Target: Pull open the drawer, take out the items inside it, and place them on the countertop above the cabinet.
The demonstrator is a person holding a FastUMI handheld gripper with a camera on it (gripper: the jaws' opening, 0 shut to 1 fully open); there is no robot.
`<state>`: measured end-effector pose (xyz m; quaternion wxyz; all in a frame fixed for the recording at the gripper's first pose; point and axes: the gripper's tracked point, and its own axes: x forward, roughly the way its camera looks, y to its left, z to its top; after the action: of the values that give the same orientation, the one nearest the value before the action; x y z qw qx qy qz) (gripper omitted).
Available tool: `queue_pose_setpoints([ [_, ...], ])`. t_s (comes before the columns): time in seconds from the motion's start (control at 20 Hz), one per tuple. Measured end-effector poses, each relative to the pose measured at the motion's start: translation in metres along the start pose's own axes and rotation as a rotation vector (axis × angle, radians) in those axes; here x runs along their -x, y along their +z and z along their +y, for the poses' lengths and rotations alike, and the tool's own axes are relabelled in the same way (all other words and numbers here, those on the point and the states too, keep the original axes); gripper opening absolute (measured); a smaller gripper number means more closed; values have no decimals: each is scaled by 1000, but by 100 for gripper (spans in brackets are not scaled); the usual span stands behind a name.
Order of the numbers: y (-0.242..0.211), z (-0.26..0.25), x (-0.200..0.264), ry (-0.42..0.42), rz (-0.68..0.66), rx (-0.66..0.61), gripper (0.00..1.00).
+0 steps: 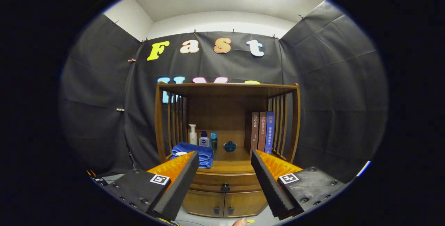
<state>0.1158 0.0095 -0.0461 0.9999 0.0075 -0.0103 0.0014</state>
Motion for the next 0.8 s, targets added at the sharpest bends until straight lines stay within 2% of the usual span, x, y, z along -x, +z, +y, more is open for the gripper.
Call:
queue_pose_setpoints([
  [0.3, -73, 2, -55, 8, 41, 9, 98],
  [0.5, -141, 4, -79, 0, 112, -1, 98],
  [0.8, -217, 1, -111, -24, 177, 5, 98],
])
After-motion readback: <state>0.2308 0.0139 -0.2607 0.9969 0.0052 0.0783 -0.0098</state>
